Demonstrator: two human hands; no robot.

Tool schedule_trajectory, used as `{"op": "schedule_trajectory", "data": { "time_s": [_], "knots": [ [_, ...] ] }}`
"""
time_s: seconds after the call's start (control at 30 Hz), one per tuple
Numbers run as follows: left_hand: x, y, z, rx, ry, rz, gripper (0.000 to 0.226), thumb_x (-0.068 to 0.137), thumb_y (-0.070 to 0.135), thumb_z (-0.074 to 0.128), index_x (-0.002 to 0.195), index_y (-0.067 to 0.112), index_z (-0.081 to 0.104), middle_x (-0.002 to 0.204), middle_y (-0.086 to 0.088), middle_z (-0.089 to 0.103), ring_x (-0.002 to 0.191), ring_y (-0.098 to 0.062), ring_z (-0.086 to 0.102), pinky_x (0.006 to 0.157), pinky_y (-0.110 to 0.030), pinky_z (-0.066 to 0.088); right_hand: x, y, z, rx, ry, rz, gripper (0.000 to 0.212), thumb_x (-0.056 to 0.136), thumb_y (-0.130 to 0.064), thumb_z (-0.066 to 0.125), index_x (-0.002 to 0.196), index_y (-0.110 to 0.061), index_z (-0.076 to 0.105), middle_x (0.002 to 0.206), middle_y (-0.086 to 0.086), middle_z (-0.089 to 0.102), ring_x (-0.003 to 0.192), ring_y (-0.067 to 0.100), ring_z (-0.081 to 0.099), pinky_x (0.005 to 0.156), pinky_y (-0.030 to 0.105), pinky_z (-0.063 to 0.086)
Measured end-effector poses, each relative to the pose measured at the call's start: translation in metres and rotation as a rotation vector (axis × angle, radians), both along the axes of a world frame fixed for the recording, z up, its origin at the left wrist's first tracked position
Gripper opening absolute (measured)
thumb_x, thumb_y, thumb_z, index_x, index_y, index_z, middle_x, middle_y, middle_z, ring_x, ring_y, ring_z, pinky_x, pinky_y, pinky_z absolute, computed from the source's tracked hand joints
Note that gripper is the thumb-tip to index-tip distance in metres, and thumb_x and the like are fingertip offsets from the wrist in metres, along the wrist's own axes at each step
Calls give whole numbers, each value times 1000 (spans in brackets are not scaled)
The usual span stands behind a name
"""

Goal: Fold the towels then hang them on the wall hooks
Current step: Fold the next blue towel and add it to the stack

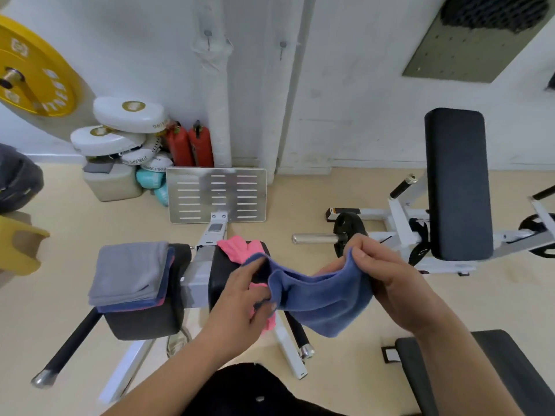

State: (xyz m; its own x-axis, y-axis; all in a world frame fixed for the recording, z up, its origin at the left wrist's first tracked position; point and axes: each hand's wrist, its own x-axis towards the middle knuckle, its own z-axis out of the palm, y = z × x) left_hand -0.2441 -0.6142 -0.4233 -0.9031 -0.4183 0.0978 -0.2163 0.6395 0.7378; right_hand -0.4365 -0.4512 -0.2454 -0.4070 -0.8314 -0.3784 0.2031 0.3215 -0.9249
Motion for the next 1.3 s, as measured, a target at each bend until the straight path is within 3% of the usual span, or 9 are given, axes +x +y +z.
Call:
{"op": "schedule_trajectory", "data": {
  "time_s": [0.23,0.37,0.47,0.63,0.8,0.93,1.07,1.2,1.3],
  "knots": [
    [-18,-6,15,-272,39,-104,22,87,25,61,66,24,67,170,-2,24,159,-28,8,125,-35,17,4,0,8,-37,-2,50,34,100,-23,54,87,6,41,100,34,72,88,29,73,76,27,55],
    [-27,-6,22,-214,11,-298,13,82,18,65,77,27,74,130,14,67,142,-17,46,117,-35,35,3,6,17,-54,-9,46,27,102,-18,47,88,4,44,102,46,63,85,30,73,70,26,56],
    [-30,0,25,-76,-56,-349,14,77,11,59,75,20,70,96,12,68,99,-10,63,88,-31,52,3,12,23,-68,-15,10,31,97,-22,50,89,7,42,97,49,58,84,33,73,69,27,56],
    [-18,-13,26,130,-106,-122,11,76,15,66,72,24,71,81,12,64,79,-4,63,75,-29,53,-21,27,-2,38,167,-241,37,101,-35,57,95,-1,44,87,12,54,85,26,53,80,42,36],
    [2,-43,51,210,-188,54,19,76,9,80,71,25,72,81,9,70,79,-12,66,74,-28,54,-44,39,-33,102,290,-502,28,106,-31,54,80,-22,59,83,-5,57,88,16,50,77,32,38],
    [3,-61,79,220,-206,20,18,74,10,84,72,24,72,83,7,72,77,-15,69,74,-36,58,-51,31,-44,63,279,-603,27,107,-30,52,84,-19,64,84,-5,63,88,16,56,76,30,45],
    [1,-63,93,142,-239,37,30,71,9,86,63,32,68,79,14,69,71,-9,65,65,-25,54,-52,20,-48,42,316,-590,26,107,-32,51,97,-12,63,91,-1,67,91,14,61,82,34,50],
    [1,-71,100,80,-215,221,26,70,15,89,63,20,64,72,5,70,68,-13,64,64,-28,52,-53,11,-53,-4,337,-626,21,107,-28,50,100,-15,65,85,-12,71,82,4,64,70,22,52],
    [8,-76,105,137,-261,231,24,71,9,88,66,23,69,69,9,73,64,-10,67,61,-20,52,-54,5,-57,-16,344,-645,20,107,-26,53,95,-25,69,89,-13,75,87,1,67,83,29,53]
  ]
}}
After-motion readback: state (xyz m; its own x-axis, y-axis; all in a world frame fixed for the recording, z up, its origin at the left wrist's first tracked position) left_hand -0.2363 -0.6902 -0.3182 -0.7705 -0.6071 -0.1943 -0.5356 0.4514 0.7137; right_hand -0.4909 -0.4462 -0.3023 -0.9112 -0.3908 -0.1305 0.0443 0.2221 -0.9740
